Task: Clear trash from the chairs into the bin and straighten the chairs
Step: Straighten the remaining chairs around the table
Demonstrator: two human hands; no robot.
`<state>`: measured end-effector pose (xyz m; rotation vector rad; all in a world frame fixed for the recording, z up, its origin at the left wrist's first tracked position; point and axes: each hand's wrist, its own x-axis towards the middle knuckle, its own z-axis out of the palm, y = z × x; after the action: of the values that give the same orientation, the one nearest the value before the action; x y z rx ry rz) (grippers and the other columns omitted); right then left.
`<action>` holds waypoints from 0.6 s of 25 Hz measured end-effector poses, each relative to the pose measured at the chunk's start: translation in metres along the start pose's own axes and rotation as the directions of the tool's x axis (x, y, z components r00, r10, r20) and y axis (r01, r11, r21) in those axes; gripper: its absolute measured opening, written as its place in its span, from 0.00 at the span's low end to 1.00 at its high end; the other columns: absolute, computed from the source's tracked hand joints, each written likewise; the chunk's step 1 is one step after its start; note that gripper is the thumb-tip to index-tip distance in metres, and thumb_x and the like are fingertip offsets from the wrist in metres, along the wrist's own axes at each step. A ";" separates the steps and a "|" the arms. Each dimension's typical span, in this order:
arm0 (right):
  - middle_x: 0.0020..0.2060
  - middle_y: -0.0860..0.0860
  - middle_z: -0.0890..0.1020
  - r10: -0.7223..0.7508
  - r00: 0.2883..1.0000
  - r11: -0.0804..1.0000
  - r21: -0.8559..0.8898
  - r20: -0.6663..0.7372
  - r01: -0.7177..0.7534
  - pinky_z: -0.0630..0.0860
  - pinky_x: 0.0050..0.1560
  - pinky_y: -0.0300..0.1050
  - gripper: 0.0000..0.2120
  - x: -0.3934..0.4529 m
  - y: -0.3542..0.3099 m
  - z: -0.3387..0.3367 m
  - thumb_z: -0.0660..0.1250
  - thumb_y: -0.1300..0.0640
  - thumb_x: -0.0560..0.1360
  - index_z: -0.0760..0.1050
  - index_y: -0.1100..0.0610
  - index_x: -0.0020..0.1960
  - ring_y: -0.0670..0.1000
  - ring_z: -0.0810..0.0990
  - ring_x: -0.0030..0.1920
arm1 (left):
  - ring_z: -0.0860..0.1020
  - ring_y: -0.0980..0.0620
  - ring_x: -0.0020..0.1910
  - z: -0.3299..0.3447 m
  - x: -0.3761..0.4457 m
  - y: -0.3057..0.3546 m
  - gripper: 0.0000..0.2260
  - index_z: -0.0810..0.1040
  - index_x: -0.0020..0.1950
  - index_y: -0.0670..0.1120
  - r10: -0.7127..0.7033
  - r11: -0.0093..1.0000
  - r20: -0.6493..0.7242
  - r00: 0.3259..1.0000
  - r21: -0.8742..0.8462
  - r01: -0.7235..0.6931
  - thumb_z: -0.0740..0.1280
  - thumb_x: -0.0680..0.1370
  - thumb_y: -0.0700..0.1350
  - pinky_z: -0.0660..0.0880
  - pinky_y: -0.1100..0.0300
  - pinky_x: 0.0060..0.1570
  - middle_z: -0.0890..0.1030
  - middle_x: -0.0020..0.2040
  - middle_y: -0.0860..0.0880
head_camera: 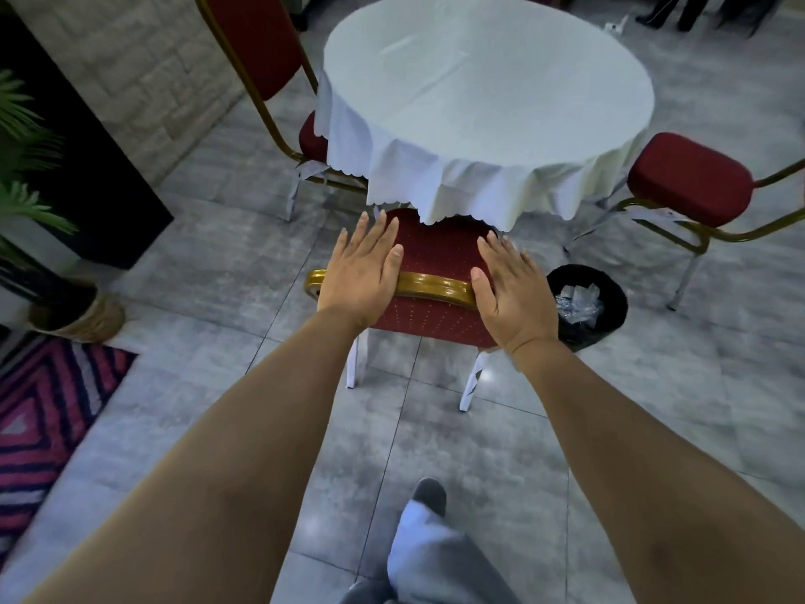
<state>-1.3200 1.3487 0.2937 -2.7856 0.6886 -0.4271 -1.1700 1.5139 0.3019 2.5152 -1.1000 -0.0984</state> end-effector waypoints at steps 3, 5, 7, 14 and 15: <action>0.77 0.51 0.62 0.008 1.000 1.000 0.006 0.012 -0.008 0.50 0.78 0.47 0.33 0.032 0.010 0.004 0.39 0.40 0.79 0.60 0.55 0.78 0.49 0.56 0.78 | 0.44 0.54 0.79 0.001 0.034 -0.004 0.23 0.52 0.80 0.50 0.001 1.000 -0.011 1.000 -0.009 -0.001 0.43 0.85 0.53 0.39 0.54 0.77 0.51 0.81 0.52; 0.77 0.51 0.63 0.008 1.000 1.000 0.015 0.016 -0.008 0.50 0.78 0.47 0.34 0.049 0.015 0.007 0.39 0.39 0.79 0.60 0.54 0.78 0.49 0.56 0.78 | 0.44 0.53 0.80 0.003 0.053 -0.006 0.23 0.53 0.80 0.50 0.007 1.000 -0.017 1.000 -0.011 -0.008 0.43 0.85 0.52 0.40 0.53 0.77 0.52 0.81 0.51; 0.77 0.51 0.63 0.014 1.000 1.000 0.011 0.026 -0.014 0.50 0.78 0.46 0.34 0.066 0.020 0.007 0.39 0.39 0.79 0.60 0.54 0.78 0.49 0.57 0.78 | 0.45 0.53 0.80 0.005 0.070 -0.006 0.24 0.53 0.80 0.49 0.008 1.000 -0.016 1.000 -0.013 -0.008 0.43 0.84 0.53 0.40 0.53 0.77 0.53 0.81 0.51; 0.77 0.52 0.64 0.020 0.999 1.000 0.015 0.038 -0.021 0.50 0.78 0.47 0.36 0.105 0.034 0.011 0.38 0.38 0.78 0.61 0.55 0.78 0.50 0.57 0.78 | 0.46 0.52 0.80 0.011 0.113 -0.008 0.24 0.55 0.80 0.48 0.014 1.000 -0.048 0.999 -0.018 -0.014 0.44 0.84 0.52 0.42 0.52 0.78 0.54 0.80 0.50; 0.77 0.51 0.64 0.021 0.999 1.000 0.011 0.039 -0.022 0.50 0.78 0.48 0.36 0.109 0.035 0.011 0.38 0.38 0.78 0.61 0.55 0.78 0.50 0.57 0.78 | 0.47 0.52 0.80 0.011 0.118 -0.008 0.25 0.56 0.80 0.48 0.015 1.000 -0.049 0.999 -0.021 -0.016 0.43 0.83 0.52 0.42 0.52 0.78 0.55 0.80 0.50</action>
<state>-1.2385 1.2675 0.2977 -2.7655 0.7045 -0.3709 -1.0856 1.4308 0.2999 2.4762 -1.0930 -0.0437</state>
